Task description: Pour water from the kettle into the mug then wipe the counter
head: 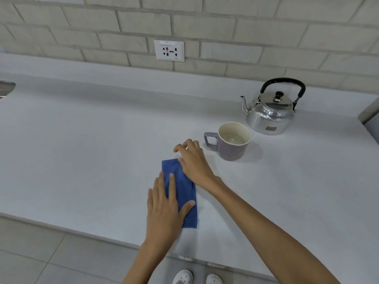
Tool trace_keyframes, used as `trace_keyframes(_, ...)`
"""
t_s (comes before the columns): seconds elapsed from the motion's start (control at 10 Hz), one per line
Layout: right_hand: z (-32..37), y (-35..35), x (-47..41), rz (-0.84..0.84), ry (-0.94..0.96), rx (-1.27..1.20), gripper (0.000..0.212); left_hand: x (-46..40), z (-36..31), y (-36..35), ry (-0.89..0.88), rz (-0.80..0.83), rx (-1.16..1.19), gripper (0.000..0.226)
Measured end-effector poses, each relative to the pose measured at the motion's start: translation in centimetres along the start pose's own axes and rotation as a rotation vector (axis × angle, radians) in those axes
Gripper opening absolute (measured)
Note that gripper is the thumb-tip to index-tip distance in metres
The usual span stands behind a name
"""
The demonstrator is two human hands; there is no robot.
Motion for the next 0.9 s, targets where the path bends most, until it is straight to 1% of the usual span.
trace_keyframes(0.1, 0.1, -0.7, 1.7, 0.135, 0.063, -0.023, 0.048, 1.1, -1.7, -1.4, -0.121, 0.055, -0.135, 0.081)
trace_keyframes(0.2, -0.1, -1.0, 2.7, 0.204, 0.066, -0.005, 0.057, 1.6, -1.8, -2.1, -0.119, 0.104, -0.163, 0.081)
trace_keyframes(0.3, 0.1, -0.9, 2.8, 0.237, 0.071, 0.057, 0.063, 1.3, -1.5, -2.4, -0.157, 0.153, -0.205, 0.077)
trace_keyframes(0.4, 0.1, -1.0, 3.2, 0.229, 0.043, 0.114, 0.060, 1.4, -0.5, -2.6, -0.222, 0.183, -0.200, 0.073)
trace_keyframes(0.5, 0.1, -1.1, 3.9, 0.216, 0.019, 0.144, 0.063, 1.5, 0.0, -2.5, -0.247, 0.217, -0.187, 0.072)
trace_keyframes(0.6, 0.0, -1.1, 3.6, 0.224, 0.033, 0.146, 0.064, 1.5, 0.5, -3.1, -0.283, 0.184, -0.188, 0.074)
trace_keyframes(0.7, 0.2, -0.4, 3.5, 0.325, 0.002, 0.098, 0.066, 1.6, 0.5, -3.3, -0.260, 0.218, -0.155, 0.076)
trace_keyframes(0.8, 0.2, 2.4, 3.5, 0.341, -0.104, -0.090, 0.066, 0.9, -0.1, -2.4, -0.237, 0.278, -0.078, 0.079)
trace_keyframes(0.9, 0.0, 8.0, 2.7, 0.183, -0.159, -0.227, 0.044, -1.2, -2.2, -0.3, -0.261, 0.239, -0.027, 0.084)
Point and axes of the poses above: each hand's wrist, its own x-axis away from the middle knuckle, its own y-axis out of the back of the hand, z = x × y, the point moved 5 cm from there along -x, towards the middle knuckle, and after that the axes turned 10 degrees about -z, right-handed, at the moved point
